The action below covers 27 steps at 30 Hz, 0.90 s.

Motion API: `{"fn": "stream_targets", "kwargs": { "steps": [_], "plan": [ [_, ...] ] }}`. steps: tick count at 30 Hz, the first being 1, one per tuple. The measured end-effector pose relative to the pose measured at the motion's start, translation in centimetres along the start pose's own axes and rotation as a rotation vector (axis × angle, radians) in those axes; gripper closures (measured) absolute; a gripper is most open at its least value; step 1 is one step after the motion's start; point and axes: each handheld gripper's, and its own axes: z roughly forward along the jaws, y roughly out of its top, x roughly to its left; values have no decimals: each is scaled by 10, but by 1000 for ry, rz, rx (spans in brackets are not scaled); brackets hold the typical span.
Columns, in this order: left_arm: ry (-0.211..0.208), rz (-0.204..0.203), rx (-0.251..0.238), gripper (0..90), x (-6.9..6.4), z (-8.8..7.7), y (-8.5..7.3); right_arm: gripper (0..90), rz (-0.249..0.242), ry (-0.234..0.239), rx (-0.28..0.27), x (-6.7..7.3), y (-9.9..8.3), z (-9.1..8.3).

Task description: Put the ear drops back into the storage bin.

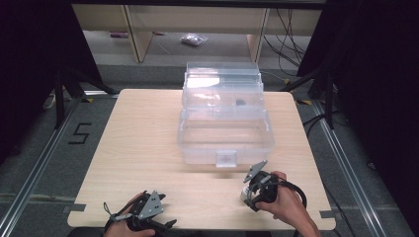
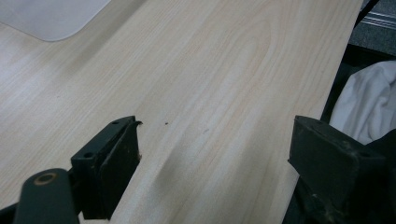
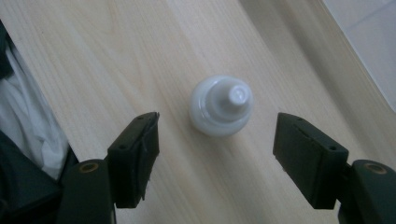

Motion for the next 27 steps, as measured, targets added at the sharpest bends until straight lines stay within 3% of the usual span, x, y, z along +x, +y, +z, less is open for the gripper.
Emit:
{"fn": "stream_targets", "kwargs": {
  "steps": [5,6,7,13,27],
  "plan": [
    [0,-1,-1,156,0,0,0,371,-11,11,25,-1,7,4],
    [0,1,0,156,0,0,0,382,-42,20,29,-2,8,5],
    [1,0,0,156,0,0,0,391,-26,19,41,-2,9,6],
    [-2,14,-3,156,0,0,0,418,-37,28,57,-5,13,10],
    [0,0,1,156,0,0,0,547,-95,59,113,-5,20,19]
  ]
}}
